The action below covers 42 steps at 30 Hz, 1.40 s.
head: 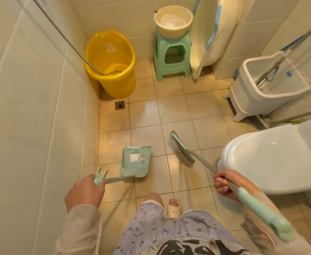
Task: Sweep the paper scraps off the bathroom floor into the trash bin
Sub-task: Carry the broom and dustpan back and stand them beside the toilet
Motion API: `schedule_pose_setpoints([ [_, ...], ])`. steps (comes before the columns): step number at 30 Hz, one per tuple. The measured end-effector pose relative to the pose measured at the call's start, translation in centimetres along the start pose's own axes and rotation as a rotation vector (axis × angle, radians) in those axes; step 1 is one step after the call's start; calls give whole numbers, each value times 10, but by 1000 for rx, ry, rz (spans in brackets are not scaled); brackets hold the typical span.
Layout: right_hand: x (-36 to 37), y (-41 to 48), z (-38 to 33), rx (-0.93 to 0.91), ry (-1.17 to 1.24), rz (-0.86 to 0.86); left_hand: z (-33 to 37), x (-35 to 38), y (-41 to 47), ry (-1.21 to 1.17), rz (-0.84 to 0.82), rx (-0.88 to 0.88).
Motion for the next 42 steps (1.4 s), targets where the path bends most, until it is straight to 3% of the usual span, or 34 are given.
schedule_pose_setpoints([
  [5,32,17,-49,-16,26,1,35,-6,79,2,21,64],
  [18,76,38,-111,85,379,88,209,-23,263,-6,-20,573],
  [23,66,50,-148,124,552,113,298,-19,287,95,32,847],
  [33,18,82,-275,105,865,132,472,-3,314,196,-45,1113],
  [37,15,83,-298,77,910,123,501,-9,313,304,-67,1247],
  [42,0,91,-324,55,1059,101,596,-3,311,316,-97,1449],
])
Point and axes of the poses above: each hand's wrist, its own y-axis towards the middle knuckle, its own x-axis out of the palm, z = x × y, the point moved 2 cm from there along y, towards the middle knuckle, and after that the axes turned 14 degrees about z, right-handed, at the moved point
